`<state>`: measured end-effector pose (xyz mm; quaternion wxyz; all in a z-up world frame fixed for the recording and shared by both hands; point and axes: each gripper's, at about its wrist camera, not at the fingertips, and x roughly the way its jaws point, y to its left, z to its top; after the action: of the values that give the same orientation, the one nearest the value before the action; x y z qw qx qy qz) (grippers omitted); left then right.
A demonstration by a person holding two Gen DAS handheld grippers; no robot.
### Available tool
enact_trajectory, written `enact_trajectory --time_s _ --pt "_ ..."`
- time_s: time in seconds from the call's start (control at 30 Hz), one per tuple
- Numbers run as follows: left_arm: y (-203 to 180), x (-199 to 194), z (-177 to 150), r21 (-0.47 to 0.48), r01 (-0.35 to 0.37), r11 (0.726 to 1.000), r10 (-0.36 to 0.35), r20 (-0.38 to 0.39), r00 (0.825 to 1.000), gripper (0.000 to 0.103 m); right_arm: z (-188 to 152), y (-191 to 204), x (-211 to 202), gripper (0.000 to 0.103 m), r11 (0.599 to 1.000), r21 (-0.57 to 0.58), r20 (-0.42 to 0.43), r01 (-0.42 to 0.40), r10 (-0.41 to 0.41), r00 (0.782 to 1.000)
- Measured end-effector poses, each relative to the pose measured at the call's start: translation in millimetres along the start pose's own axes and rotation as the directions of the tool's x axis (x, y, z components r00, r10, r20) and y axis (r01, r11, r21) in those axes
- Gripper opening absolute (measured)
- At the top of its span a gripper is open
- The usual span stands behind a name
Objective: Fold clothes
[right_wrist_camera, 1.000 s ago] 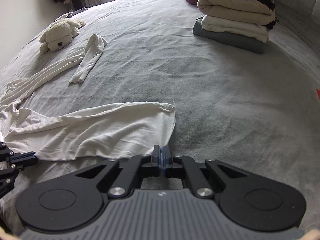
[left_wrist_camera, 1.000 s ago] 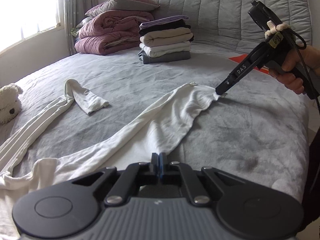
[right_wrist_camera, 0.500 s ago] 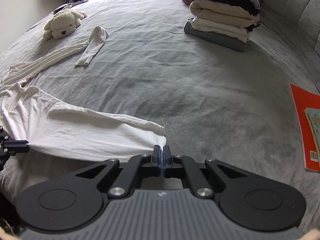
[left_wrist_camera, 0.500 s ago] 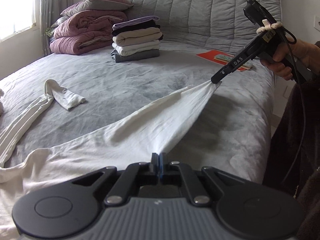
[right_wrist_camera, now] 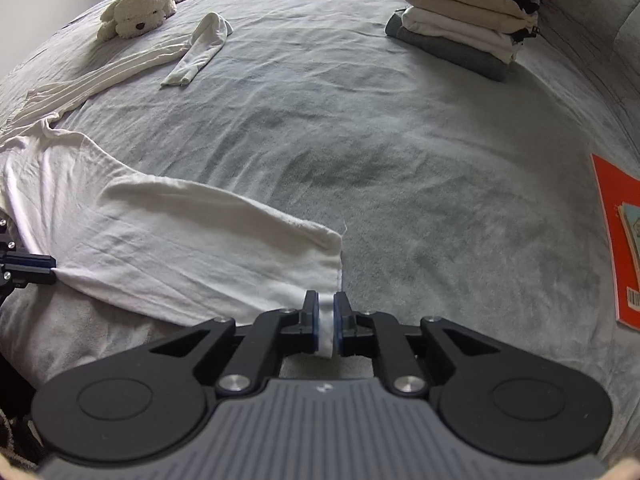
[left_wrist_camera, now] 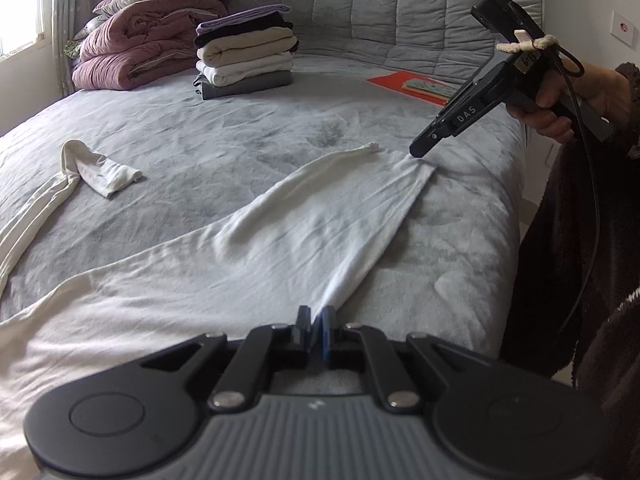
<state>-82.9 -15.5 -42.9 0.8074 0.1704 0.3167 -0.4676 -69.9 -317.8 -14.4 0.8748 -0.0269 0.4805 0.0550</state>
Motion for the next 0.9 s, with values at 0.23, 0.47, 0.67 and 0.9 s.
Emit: enact_trajectory --time_s 0.23,0.47,0.67,0.9 --pt "7.5 11.6 13.5 -0.034 -0.002 0.999 0.003 0.009 1.0 0.015 21.9 7.6 21.7 0.028 0.998 -0.032 0.022 -0.051 0.052 0.998" --pt "21.6 24.7 19.3 -0.071 -0.06 0.996 0.06 -0.003 0.998 0.026 28.9 -6.4 42.9 0.023 0.999 -0.012 0.102 0.049 -0.048 0.994" --pt "24.6 27.6 24.8 -0.089 -0.068 0.994 0.069 0.014 0.998 0.032 19.4 -34.7 31.9 0.037 0.997 0.073 0.127 -0.018 0.009 0.992" --pt "-12.2 41.5 39.2 -0.038 0.032 0.999 -0.028 0.09 0.996 0.035 16.2 -41.5 27.1 0.037 0.989 0.058 0.157 -0.133 0.123 0.98"
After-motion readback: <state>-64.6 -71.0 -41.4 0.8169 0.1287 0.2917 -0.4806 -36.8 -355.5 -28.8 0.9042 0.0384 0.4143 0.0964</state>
